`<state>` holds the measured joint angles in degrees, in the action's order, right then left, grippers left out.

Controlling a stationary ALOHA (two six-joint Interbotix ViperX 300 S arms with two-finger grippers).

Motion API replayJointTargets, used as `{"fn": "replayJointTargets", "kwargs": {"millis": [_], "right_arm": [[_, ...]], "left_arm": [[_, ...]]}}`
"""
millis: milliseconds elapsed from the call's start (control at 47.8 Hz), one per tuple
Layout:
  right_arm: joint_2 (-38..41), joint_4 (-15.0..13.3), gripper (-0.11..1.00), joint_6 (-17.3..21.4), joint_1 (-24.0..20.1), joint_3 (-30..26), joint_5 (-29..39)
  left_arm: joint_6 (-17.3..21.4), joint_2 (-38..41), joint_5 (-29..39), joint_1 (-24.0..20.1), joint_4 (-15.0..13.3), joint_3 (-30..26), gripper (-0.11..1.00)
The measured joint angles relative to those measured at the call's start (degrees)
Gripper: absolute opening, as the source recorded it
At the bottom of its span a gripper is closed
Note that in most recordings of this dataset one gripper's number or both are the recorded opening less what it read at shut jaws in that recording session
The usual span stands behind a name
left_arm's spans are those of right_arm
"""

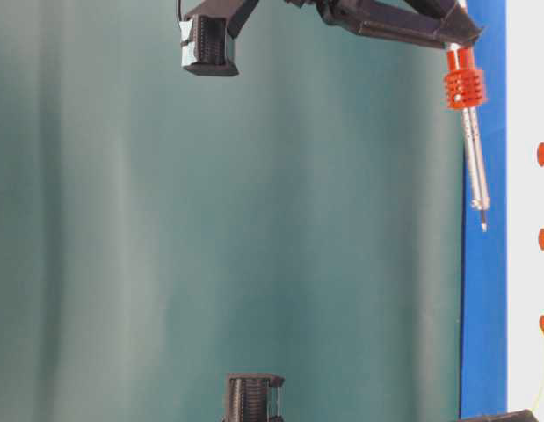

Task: Touch the tip of the soldering iron to the tip of the solder at the mark.
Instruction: 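Position the solder wire tip at the left red dot with the left gripper, then move the iron tip leftward with the right gripper to touch the solder tip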

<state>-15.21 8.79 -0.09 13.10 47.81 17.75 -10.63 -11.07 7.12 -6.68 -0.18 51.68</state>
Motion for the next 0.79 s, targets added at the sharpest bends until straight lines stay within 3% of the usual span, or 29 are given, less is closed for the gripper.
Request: {"fn": "replayJointTargets", "kwargs": {"millis": [376, 795], "right_arm": [[4.6, -0.9, 0.06, 0.0, 0.2, -4.6, 1.1], [14.9, -3.0, 0.06, 0.0, 0.2, -15.2, 8.1]], "left_arm": [[0.0, 0.5, -0.3, 0.4, 0.0, 0.1, 0.02], [0.0, 0.6, -0.2, 0.4, 0.0, 0.1, 0.02]]}}
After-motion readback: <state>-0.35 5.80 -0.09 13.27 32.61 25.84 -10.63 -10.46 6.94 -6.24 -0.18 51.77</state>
